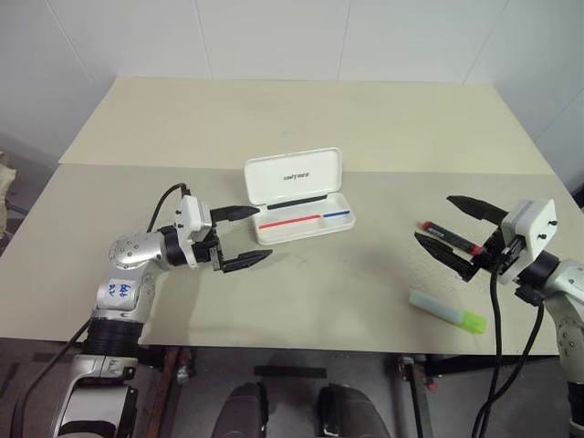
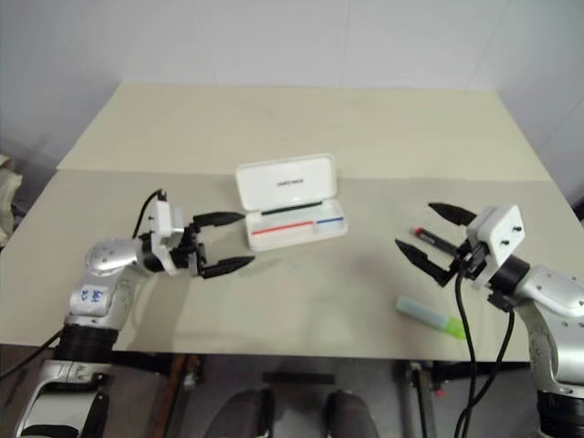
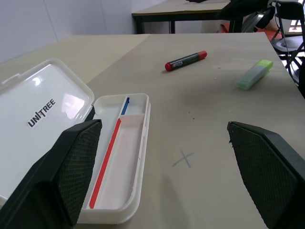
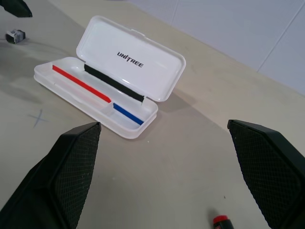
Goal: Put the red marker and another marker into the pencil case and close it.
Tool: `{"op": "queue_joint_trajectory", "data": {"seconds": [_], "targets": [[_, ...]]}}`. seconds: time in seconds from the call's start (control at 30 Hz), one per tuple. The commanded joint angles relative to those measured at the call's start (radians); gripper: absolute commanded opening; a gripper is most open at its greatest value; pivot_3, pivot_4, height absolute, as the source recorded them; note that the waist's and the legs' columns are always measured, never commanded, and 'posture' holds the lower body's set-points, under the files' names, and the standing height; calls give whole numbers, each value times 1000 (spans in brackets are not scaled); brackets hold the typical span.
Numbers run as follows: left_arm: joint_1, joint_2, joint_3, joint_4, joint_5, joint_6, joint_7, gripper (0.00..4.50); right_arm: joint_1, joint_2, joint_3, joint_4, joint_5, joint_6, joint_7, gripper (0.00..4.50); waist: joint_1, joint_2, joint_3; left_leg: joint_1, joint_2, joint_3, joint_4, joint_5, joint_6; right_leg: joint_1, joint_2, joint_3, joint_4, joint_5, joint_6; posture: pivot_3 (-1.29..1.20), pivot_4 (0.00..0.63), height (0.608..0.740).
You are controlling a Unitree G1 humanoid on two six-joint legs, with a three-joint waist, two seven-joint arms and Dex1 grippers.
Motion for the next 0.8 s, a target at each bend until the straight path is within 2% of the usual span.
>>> {"op": "queue_joint_trajectory", "data": {"seconds": [0.03, 0.4, 0.5, 0.63, 0.8], "targets": [[-3, 10, 20, -6, 13, -30, 10, 4439, -36, 0, 15, 6, 0, -15, -2, 4500, 0, 0, 0, 0, 0, 0, 0, 0, 0, 0, 0, 0, 0, 0, 0, 0, 150, 740], [6, -10, 14, 2, 43, -71, 54, 4439, -128, 5, 89, 31, 9, -5, 41, 4500, 0, 0, 0, 0, 0, 1, 0, 0, 1, -1, 0, 0, 0, 0, 0, 0, 150, 740], [33, 5, 18, -6, 47, -75, 49, 3823, -151, 25, 112, 41, 6, -14, 41, 4500, -1, 0, 0, 0, 0, 1, 0, 0, 1, -1, 0, 1, 0, 0, 0, 0, 150, 740], [46, 28, 22, 2, 71, -78, 64, 2464, -170, 59, 160, 32, -12, -23, 30, 4500, -4, 0, 0, 0, 0, 3, -1, 0, 1, -3, 0, 3, 1, 0, 0, 0, 150, 740], [17, 30, -5, 6, 115, -47, 96, 2464, -153, 106, 191, 12, -17, -35, 18, 4500, -1, -1, 0, -1, 0, 5, 0, 0, 1, -6, 0, 6, 4, 0, 0, 0, 150, 740]]}}
